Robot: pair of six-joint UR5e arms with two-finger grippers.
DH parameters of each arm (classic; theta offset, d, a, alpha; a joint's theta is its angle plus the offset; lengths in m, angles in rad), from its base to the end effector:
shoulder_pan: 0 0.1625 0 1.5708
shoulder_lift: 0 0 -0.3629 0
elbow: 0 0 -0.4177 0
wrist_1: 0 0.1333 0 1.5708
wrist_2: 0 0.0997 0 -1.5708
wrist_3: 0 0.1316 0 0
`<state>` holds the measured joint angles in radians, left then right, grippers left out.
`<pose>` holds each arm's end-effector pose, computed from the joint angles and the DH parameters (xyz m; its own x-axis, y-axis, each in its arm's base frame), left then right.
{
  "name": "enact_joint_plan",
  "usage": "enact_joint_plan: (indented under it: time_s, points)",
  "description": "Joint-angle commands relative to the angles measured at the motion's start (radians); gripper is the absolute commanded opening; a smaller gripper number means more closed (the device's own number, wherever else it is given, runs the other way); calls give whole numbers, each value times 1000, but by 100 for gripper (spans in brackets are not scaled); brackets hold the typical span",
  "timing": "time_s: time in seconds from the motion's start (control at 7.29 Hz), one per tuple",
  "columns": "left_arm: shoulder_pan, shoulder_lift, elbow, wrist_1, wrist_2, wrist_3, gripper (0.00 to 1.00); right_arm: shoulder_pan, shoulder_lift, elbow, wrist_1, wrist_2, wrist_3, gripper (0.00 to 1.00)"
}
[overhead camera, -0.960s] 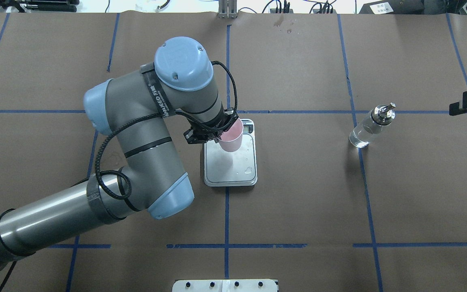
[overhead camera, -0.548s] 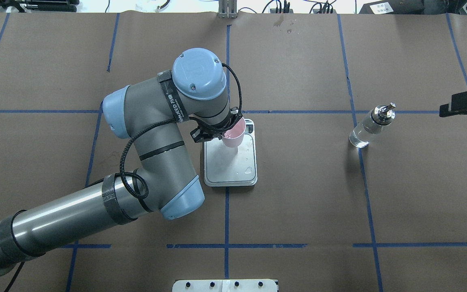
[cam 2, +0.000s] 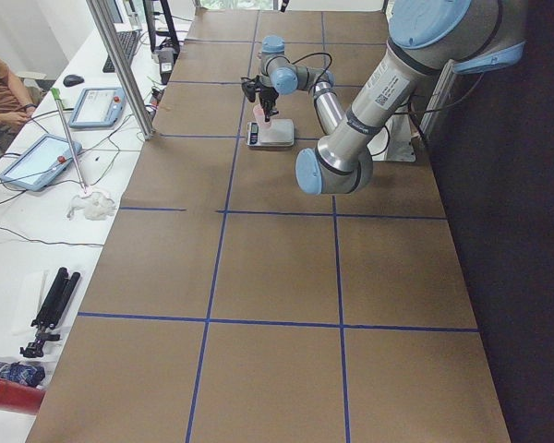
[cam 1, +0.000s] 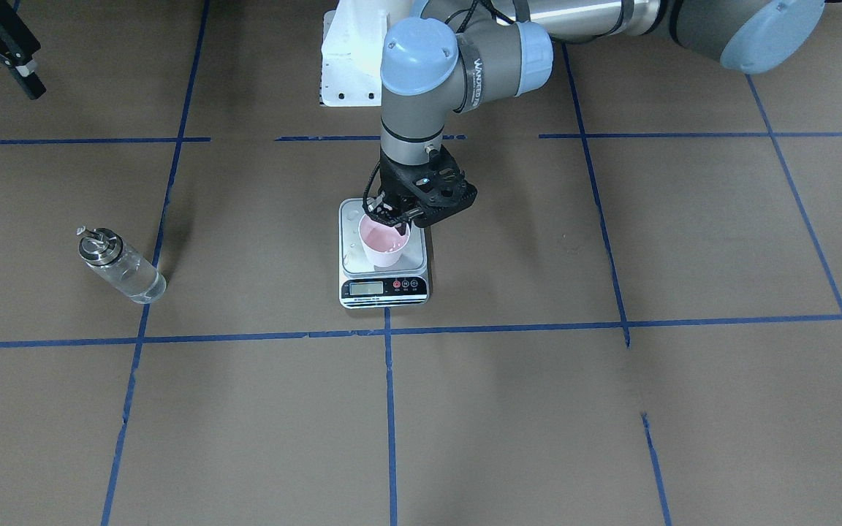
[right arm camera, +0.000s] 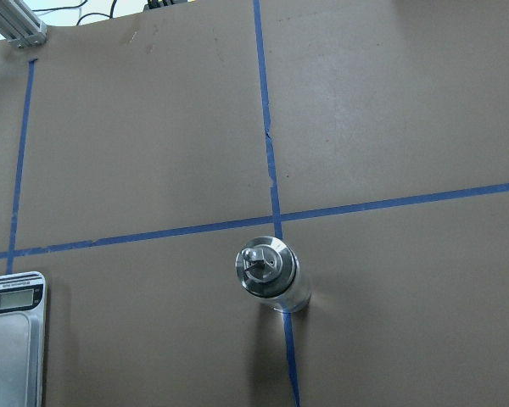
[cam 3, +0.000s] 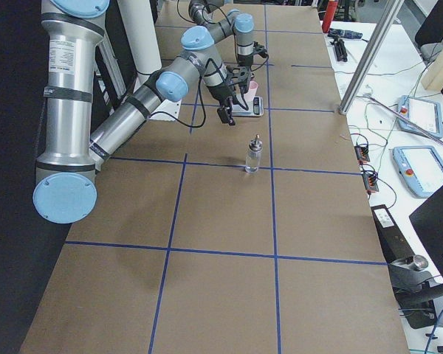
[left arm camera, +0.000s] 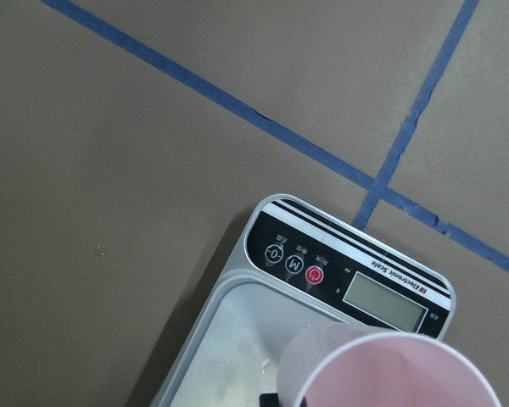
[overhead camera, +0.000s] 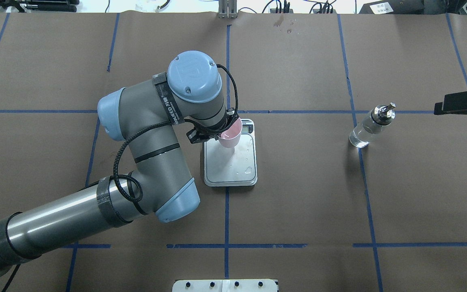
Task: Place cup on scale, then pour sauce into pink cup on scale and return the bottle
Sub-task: 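Set the pink cup on the scale while the right arm approaches the bottle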
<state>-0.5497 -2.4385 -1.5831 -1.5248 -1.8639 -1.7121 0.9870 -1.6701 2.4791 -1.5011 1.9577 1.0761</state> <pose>0.5499 -0.4487 0.0860 0.5225 -0.4782 -0.7059 0.3952 0.8694 -0.2965 -0.1561 -0.3880 0.2224 0.6004 0.1112 0.7919 -0.3721 0.9154 0.1536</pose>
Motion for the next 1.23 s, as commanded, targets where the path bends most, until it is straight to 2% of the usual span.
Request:
enact_joint_plan:
  time_s: [0.0, 0.14, 0.27, 0.69, 0.96, 1.1]
  points:
    - [8, 3, -24, 20, 0, 0, 0, -139, -46, 32, 42, -188, 91, 100]
    - [14, 3, -25, 25, 2, 0, 0, -215, -122, 30, 144, -291, 131, 100]
    - [19, 16, -40, 26, 2, 0, 0, -253, -172, 29, 218, -357, 139, 100]
    - [57, 55, -63, 23, 44, -1, 0, -335, -178, 29, 223, -482, 142, 100]
    - [65, 56, -60, 23, 45, 0, 0, -364, -178, 27, 223, -520, 142, 100]
    - [63, 56, -63, 21, 45, 8, 71, -382, -178, 27, 223, -542, 140, 100]
